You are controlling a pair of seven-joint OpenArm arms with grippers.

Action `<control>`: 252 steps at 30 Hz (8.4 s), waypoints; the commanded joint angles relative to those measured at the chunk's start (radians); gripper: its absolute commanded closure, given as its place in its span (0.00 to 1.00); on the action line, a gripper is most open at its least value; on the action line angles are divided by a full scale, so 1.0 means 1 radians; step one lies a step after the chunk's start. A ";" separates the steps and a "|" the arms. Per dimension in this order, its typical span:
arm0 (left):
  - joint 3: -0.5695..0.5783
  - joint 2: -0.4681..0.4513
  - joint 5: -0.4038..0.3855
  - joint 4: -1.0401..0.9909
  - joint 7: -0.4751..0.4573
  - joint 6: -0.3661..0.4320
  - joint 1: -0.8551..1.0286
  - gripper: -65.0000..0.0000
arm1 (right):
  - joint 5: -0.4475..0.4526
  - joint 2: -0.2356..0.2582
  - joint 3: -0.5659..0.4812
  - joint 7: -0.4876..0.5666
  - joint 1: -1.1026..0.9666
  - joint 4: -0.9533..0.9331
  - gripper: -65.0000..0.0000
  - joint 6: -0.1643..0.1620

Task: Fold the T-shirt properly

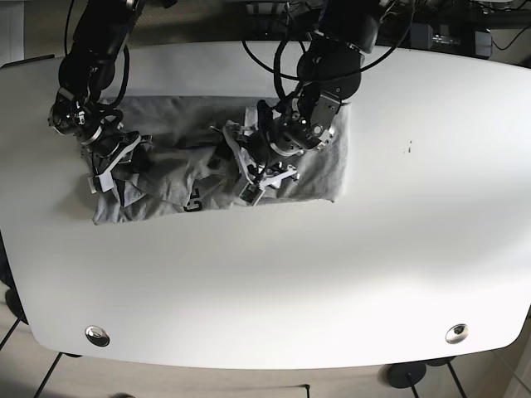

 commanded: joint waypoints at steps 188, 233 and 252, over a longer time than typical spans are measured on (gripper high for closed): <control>-0.309 -0.059 -0.001 0.199 -0.008 -0.498 0.255 0.92 | 0.403 0.019 -0.454 -0.036 0.078 0.076 0.76 -0.213; -0.653 -0.215 -0.008 0.255 -0.006 -0.506 0.330 0.91 | 0.414 0.022 -0.531 -0.151 -0.342 0.405 0.17 -0.144; -0.693 -0.215 -0.008 0.261 -0.004 -0.506 0.324 0.92 | 0.414 -0.045 -0.570 -0.158 -0.284 0.409 0.92 -0.077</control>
